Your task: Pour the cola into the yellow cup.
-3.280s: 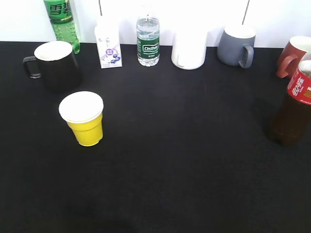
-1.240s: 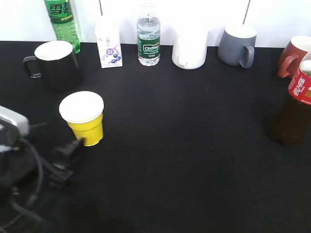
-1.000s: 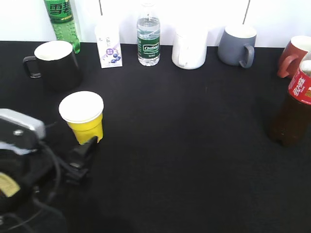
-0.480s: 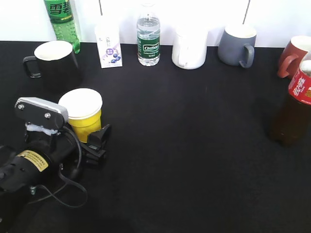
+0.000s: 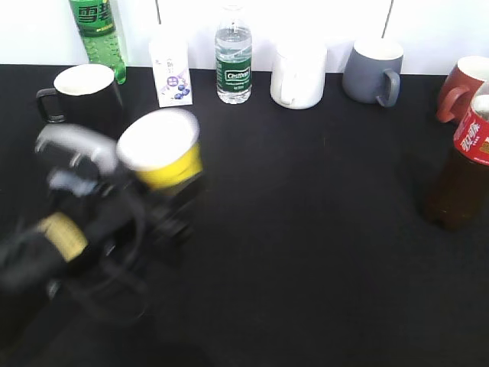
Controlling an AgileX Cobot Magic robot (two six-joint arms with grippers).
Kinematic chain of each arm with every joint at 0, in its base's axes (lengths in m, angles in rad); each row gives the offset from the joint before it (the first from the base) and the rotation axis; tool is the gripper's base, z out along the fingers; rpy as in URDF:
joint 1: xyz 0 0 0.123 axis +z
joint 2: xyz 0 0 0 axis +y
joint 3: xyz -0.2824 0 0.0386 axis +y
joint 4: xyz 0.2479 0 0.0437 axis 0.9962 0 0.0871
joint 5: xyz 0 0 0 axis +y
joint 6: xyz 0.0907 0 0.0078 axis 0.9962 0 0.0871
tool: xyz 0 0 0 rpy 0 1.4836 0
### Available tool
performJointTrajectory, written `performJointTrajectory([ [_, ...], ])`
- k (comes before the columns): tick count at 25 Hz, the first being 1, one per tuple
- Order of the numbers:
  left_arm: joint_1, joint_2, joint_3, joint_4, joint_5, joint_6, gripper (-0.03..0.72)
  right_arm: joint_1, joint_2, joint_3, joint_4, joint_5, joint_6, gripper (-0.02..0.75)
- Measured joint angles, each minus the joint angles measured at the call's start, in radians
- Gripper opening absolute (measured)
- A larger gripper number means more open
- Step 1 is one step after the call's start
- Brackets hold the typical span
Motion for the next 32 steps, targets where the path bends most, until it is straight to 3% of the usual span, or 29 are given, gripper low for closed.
performJointTrajectory([
  [3, 0.0, -0.087, -0.212, 0.2, 0.33, -0.05, 0.454, 0.0, 0.0, 0.0, 0.0, 0.0, 0.0, 0.584],
  [7, 0.0, -0.1, -0.422, 0.307, 0.49, -0.088, 0.453, 0.0, 0.0, 0.0, 0.0, 0.0, 0.0, 0.584],
  [15, 0.0, -0.102, -0.437, 0.342, 0.513, -0.092, 0.449, 0.0, 0.0, -0.007, 0.0, -0.013, -0.014, 0.584],
  [21, 0.0, -0.102, -0.437, 0.342, 0.513, -0.093, 0.449, 0.0, 0.306, -0.014, -0.02, -0.708, -0.072, 0.584],
  [23, 0.0, -0.102, -0.437, 0.342, 0.513, -0.093, 0.449, 0.0, 0.41, 0.064, 0.0, -0.97, -0.072, 0.584],
  [28, 0.0, -0.102, -0.437, 0.342, 0.513, -0.094, 0.449, 0.0, 0.433, 0.311, 0.0, -1.267, -0.071, 0.584],
  [32, 0.0, -0.102, -0.437, 0.342, 0.512, -0.094, 0.448, 0.0, 0.536, 0.328, 0.0, -1.224, -0.031, 0.584],
])
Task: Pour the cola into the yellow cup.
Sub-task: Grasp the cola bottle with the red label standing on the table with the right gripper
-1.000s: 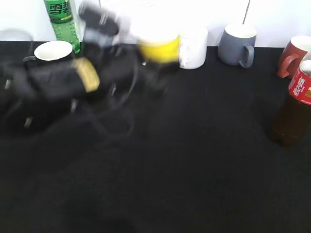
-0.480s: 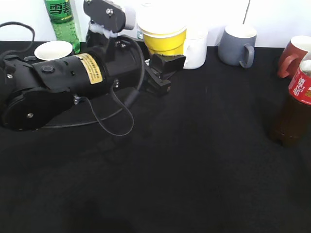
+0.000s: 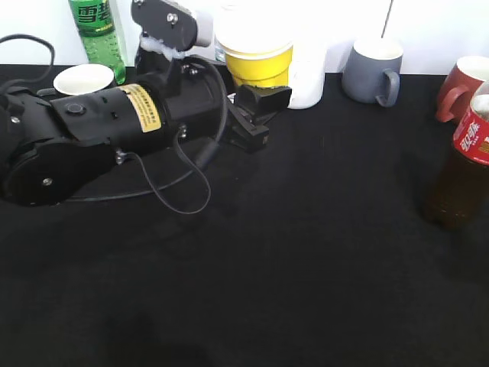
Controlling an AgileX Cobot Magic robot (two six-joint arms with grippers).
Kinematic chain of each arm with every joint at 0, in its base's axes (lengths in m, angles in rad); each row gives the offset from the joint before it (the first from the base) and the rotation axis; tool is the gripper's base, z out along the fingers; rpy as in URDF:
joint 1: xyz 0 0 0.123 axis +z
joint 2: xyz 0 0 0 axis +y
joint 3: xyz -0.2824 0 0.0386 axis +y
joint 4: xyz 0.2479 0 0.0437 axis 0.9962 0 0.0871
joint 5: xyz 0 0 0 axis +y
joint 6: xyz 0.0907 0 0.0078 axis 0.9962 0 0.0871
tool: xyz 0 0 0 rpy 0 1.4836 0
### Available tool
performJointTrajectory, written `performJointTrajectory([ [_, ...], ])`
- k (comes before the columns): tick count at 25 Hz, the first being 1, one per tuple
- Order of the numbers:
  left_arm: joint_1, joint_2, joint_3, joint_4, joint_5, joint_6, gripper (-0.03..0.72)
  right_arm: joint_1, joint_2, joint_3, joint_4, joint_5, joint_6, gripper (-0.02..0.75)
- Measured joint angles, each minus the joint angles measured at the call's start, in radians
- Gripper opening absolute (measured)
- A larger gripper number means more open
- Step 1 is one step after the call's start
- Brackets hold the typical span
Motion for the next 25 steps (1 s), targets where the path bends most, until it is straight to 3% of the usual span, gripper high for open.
performJointTrajectory([
  [10, 0.0, 0.0, 0.0, 0.0, 0.0, 0.0, 0.448, 0.0, 0.408, 0.003, 0.013, 0.095, 0.096, 0.584],
  [16, 0.0, 0.0, 0.0, 0.0, 0.0, 0.0, 0.448, 0.0, 0.496, -0.004, 0.014, 0.087, 0.193, 0.584],
  [23, 0.0, 0.0, 0.0, 0.0, 0.0, 0.0, 0.448, 0.0, 0.662, -0.005, -0.285, -0.065, 0.264, 0.584],
  [25, 0.0, 0.0, 0.0, 0.0, 0.0, 0.0, 0.447, 0.0, 0.663, -0.005, -0.46, -0.109, 0.393, 0.584],
])
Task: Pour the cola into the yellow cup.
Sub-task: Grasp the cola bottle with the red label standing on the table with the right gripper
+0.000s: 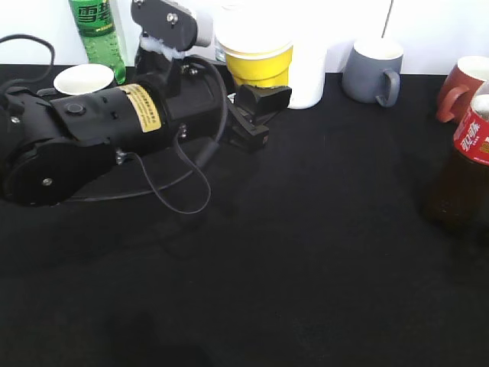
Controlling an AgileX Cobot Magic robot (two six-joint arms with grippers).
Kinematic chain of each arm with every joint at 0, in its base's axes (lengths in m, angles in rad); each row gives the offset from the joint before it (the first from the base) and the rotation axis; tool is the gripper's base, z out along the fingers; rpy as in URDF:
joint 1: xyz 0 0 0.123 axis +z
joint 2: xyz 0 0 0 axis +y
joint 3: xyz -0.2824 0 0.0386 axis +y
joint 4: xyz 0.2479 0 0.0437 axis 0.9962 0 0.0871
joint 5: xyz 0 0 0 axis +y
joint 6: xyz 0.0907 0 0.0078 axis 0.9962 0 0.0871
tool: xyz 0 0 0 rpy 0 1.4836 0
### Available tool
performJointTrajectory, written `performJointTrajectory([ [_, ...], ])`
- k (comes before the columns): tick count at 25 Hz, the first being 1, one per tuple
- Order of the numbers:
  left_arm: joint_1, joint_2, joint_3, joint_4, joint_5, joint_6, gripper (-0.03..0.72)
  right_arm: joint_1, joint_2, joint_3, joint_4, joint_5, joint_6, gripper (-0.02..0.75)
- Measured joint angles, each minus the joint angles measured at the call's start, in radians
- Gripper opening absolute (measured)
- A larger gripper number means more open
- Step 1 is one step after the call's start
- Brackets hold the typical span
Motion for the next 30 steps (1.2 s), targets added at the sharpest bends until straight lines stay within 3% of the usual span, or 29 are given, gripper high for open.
performJointTrajectory([
  [3, 0.0, 0.0, 0.0, 0.0, 0.0, 0.0, 0.447, 0.0, 0.001, 0.005, -0.168, -0.081, 0.139, 0.584],
  [14, 0.0, 0.0, 0.0, 0.0, 0.0, 0.0, 0.447, 0.0, 0.09, 0.01, -0.187, -0.258, 0.206, 0.589],
  [17, 0.0, 0.0, 0.0, 0.0, 0.0, 0.0, 0.447, 0.0, 0.09, 0.01, -0.131, -0.26, 0.175, 0.65],
  [23, 0.0, 0.0, 0.0, 0.0, 0.003, 0.0, 0.447, 0.0, 0.09, 0.002, -0.016, -0.32, -0.014, 0.66],
  [27, 0.0, 0.0, 0.0, 0.0, 0.004, 0.0, 0.446, 0.0, 0.168, 0.0, 0.023, -0.453, -0.097, 0.66],
  [30, 0.0, 0.0, 0.0, 0.0, 0.007, 0.0, 0.445, 0.0, 0.28, 0.0, 0.116, -0.596, -0.173, 0.66],
])
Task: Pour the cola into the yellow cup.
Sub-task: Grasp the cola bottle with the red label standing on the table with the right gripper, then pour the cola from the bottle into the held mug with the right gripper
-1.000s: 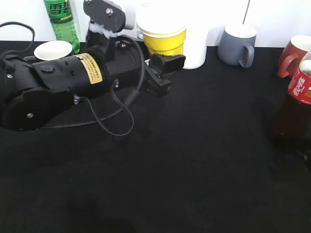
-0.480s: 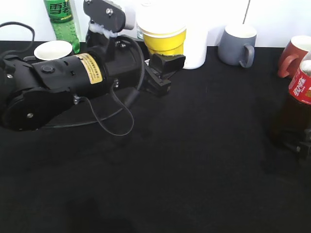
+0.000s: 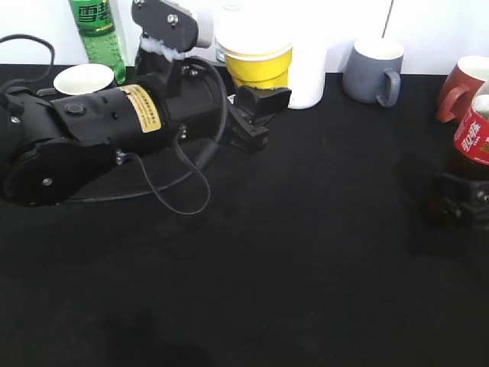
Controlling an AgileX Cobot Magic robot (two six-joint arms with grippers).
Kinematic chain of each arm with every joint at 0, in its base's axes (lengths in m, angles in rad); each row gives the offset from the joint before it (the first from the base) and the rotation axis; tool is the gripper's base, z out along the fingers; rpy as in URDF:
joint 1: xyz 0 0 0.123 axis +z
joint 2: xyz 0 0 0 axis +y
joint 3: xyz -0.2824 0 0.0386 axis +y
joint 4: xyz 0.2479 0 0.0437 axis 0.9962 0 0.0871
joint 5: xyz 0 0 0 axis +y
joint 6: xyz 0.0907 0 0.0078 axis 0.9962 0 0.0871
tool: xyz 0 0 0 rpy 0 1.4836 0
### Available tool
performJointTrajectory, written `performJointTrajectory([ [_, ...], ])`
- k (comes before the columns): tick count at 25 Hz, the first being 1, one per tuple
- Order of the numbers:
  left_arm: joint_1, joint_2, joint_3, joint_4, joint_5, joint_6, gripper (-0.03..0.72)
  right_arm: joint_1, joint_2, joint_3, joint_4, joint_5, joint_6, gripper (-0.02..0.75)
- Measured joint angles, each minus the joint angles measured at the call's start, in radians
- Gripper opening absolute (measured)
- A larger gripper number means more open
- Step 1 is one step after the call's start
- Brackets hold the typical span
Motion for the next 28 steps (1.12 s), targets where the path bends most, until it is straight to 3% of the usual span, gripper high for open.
performJointTrajectory([
  [7, 0.0, 0.0, 0.0, 0.0, 0.001, 0.0, 0.445, 0.0, 0.091, 0.0, 0.031, -0.294, -0.036, 0.636],
  [11, 0.0, 0.0, 0.0, 0.0, 0.001, 0.0, 0.445, 0.0, 0.091, 0.0, 0.035, -0.314, -0.036, 0.603],
  [15, 0.0, 0.0, 0.0, 0.0, 0.001, 0.0, 0.445, 0.0, 0.092, 0.0, 0.035, -0.315, -0.038, 0.509],
  [28, 0.0, 0.0, 0.0, 0.009, -0.006, 0.0, 0.445, 0.0, 0.092, 0.0, 0.032, -0.315, -0.038, 0.509],
])
